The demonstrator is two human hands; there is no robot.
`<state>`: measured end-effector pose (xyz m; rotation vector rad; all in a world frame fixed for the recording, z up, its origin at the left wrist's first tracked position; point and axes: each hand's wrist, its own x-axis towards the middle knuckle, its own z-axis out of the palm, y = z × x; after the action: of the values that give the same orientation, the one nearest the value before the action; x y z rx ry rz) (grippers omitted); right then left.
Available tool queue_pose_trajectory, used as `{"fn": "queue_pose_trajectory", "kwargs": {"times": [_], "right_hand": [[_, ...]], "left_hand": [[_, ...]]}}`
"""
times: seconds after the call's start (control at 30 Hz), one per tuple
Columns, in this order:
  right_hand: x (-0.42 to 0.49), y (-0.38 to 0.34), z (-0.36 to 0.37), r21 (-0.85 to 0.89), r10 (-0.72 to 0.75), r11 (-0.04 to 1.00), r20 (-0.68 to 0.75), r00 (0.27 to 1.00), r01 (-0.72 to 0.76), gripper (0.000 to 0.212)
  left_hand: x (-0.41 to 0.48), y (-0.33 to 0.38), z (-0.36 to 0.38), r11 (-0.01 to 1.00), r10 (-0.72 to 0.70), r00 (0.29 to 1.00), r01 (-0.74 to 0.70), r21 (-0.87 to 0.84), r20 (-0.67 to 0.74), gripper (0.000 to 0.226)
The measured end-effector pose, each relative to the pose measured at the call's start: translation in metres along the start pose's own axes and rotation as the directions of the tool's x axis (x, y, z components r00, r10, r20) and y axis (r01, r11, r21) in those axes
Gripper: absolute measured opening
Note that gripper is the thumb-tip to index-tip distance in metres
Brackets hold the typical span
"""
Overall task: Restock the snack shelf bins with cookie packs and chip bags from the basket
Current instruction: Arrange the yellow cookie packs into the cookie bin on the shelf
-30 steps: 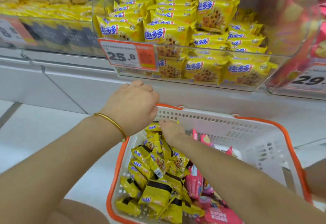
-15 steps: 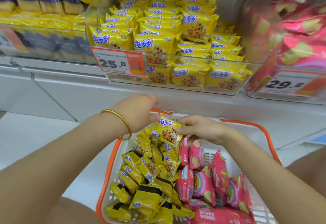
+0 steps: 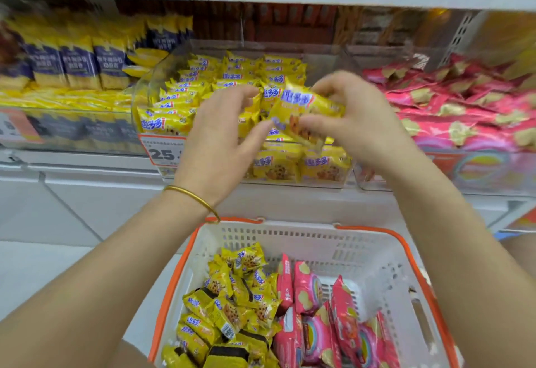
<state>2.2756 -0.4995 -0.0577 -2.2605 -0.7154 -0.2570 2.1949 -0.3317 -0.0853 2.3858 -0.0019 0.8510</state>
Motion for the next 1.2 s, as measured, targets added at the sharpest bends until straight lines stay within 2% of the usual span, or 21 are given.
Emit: {"fn": "queue_pose_trajectory", "kwargs": {"times": [0.07,0.17,0.27,0.37,0.43,0.6,0.73,0.8,0.87,0.97,1.0,1.03,1.07,1.1,1.13,1.2], "right_hand": [[0.024,0.004,0.005,-0.142,0.018,0.989,-0.082,0.996,-0.029,0.039],[0.054,0.012,0.028,-0.316,0.025,0.948,-0.014,1.0,-0.028,0.039],[0.069,0.019,0.051,-0.322,-0.016,0.947,0.006,1.0,0.017,0.035],[0.075,0.022,0.061,-0.271,-0.073,0.961,-0.037,0.997,0.061,0.032],[0.076,0.024,0.063,-0.277,-0.104,0.956,-0.018,0.994,0.095,0.032],[0.079,0.025,0.058,-0.402,-0.1,0.905,0.121,0.988,0.141,0.042],[0.068,0.021,0.047,-0.482,-0.088,0.866,0.118,0.989,0.135,0.055],[0.059,0.017,0.043,-0.546,-0.126,0.825,0.081,0.989,0.149,0.054],[0.044,0.014,0.036,-0.555,-0.202,0.818,-0.034,0.979,0.15,0.045],[-0.001,0.011,0.043,-0.346,-0.336,0.912,-0.318,0.886,0.222,0.024],[-0.021,0.014,0.054,-0.274,-0.349,0.926,-0.354,0.868,0.261,0.02],[-0.04,0.019,0.072,-0.224,-0.335,0.936,-0.322,0.885,0.273,0.018],[-0.056,0.029,0.094,-0.189,-0.285,0.95,-0.212,0.935,0.247,0.017],[-0.07,0.041,0.119,-0.171,-0.196,0.967,-0.037,0.98,0.187,0.019],[-0.08,0.055,0.145,-0.176,-0.085,0.978,0.153,0.985,0.112,0.022],[-0.096,0.086,0.196,-0.221,0.081,0.975,0.434,0.897,0.019,0.031]], "left_hand": [[0.006,-0.008,-0.001,0.953,0.126,0.992,-0.129,0.273,0.027,0.044],[0.008,-0.018,0.008,0.901,0.109,0.982,-0.162,0.403,0.152,0.041],[0.004,-0.023,0.018,0.883,0.082,0.973,-0.171,0.438,0.214,0.034],[0.005,-0.028,0.02,0.877,0.067,0.975,-0.159,0.453,0.213,0.036],[0.005,-0.03,0.021,0.874,0.079,0.974,-0.17,0.455,0.213,0.037],[0.003,-0.032,0.02,0.867,0.083,0.959,-0.203,0.455,0.269,0.039],[0.0,-0.029,0.014,0.876,0.141,0.965,-0.226,0.427,0.222,0.031],[-0.003,-0.023,0.009,0.873,0.165,0.967,-0.234,0.427,0.192,0.031],[-0.009,-0.014,0.002,0.866,0.204,0.962,-0.265,0.425,0.183,0.029],[-0.023,-0.012,-0.005,0.857,0.229,0.933,-0.329,0.398,0.279,0.028],[-0.029,-0.015,-0.007,0.849,0.203,0.922,-0.334,0.409,0.331,0.029],[-0.035,-0.019,-0.008,0.838,0.159,0.907,-0.333,0.432,0.389,0.031],[-0.041,-0.022,-0.008,0.825,0.095,0.885,-0.326,0.461,0.456,0.031],[-0.046,-0.025,-0.008,0.811,0.01,0.851,-0.314,0.494,0.525,0.029],[-0.05,-0.029,-0.008,0.797,-0.089,0.808,-0.293,0.528,0.583,0.029],[-0.055,-0.036,-0.01,0.75,-0.25,0.717,-0.282,0.598,0.651,0.033]]}}
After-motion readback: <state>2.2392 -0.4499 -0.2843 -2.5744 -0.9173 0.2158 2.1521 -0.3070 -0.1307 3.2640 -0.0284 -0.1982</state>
